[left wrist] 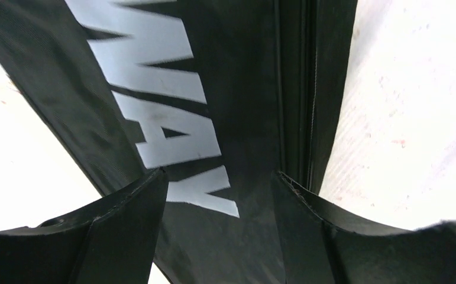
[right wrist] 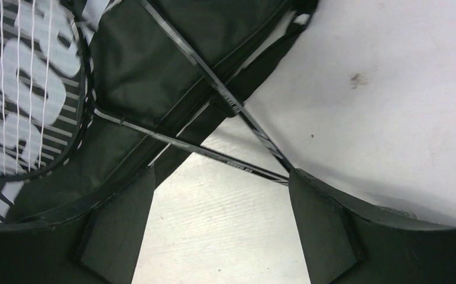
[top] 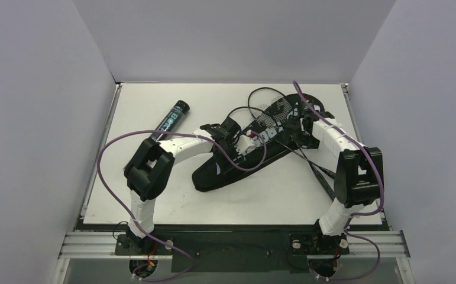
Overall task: Pack up the badminton gear
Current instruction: Adjust the racket at the center of the board.
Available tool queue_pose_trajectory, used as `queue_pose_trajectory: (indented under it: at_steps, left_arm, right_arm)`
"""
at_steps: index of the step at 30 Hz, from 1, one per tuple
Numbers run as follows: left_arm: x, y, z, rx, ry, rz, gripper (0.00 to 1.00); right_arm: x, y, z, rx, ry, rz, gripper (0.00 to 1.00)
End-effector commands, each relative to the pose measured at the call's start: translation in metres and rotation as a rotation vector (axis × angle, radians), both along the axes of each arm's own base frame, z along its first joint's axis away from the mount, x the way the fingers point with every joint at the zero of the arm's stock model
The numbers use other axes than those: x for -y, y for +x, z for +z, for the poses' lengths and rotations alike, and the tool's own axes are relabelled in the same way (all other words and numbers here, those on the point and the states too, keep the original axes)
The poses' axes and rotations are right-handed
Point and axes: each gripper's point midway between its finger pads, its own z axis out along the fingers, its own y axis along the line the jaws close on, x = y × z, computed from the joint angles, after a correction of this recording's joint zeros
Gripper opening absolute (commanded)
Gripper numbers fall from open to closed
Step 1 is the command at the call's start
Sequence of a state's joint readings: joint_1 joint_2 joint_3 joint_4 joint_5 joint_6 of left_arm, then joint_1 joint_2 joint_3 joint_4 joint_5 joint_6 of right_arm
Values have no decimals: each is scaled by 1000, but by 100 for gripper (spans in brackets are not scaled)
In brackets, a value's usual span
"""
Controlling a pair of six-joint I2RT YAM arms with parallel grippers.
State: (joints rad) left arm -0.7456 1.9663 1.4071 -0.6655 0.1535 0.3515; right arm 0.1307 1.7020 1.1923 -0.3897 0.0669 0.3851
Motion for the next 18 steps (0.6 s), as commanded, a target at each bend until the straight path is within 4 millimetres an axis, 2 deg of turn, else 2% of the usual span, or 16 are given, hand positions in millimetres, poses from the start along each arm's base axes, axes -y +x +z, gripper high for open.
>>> queue_pose_trajectory:
  at_steps: [1, 11, 18]
  left_arm:
    - [30, 20, 21, 47, -89, -6, 74]
    - [33, 23, 18, 16, -97, 0, 74]
    - [28, 28, 16, 7, -94, 16, 74]
  right_arm:
    - [-3, -21, -6, -88, -110, 147, 79]
    - [7, -27, -20, -187, -280, 193, 78]
    - [4, -23, -33, -224, -288, 204, 77]
